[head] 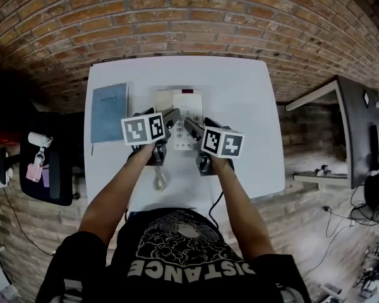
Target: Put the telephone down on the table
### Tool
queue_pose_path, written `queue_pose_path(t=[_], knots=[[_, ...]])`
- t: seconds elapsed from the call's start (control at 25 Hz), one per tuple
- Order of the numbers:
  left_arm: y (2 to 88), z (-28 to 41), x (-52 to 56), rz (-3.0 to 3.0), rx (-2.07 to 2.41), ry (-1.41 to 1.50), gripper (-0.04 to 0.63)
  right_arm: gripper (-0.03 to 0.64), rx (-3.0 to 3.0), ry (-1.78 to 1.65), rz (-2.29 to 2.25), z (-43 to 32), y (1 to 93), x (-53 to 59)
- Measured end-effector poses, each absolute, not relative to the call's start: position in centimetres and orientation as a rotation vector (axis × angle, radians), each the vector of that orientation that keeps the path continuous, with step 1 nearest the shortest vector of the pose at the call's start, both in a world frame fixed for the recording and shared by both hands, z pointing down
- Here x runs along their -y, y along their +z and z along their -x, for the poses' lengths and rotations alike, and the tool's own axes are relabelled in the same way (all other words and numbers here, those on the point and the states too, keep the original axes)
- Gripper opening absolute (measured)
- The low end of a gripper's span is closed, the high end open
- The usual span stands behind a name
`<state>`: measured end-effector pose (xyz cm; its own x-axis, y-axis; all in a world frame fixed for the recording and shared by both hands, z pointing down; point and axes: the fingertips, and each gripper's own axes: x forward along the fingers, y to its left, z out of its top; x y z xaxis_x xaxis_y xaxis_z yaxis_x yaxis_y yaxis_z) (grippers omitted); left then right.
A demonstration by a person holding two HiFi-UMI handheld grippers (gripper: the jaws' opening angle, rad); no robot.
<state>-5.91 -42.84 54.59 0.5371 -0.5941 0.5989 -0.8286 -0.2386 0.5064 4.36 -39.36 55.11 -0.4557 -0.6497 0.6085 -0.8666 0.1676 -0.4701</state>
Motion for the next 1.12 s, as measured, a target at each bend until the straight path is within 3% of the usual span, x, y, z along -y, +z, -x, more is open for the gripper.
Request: queue_pose_path(t=[0.2,0.32,0.56,1.12], knots=[[51.1,6.8,42.4,-2.022,1.236,0.343,0.390,0.318,2.250,1.043,-1.478,-4.6,51.6,39.0],[48.3,6.8,41.6,-2.092,1.259,0.313,0.369,0.263,2.298,0.971,-1.497,-4.9,49.1,38.6],[42.0,6.7,39.5,-2.263,1.327,0.241,0.223,0.215,2.404,0.787,-1.502,-5.0,44.0,37.3],[35.1,8.2,32.6,-2.437,1.502,0.179,0.072,0.108,2.603,0.506,-1.478,-4.8,36.0,32.3]])
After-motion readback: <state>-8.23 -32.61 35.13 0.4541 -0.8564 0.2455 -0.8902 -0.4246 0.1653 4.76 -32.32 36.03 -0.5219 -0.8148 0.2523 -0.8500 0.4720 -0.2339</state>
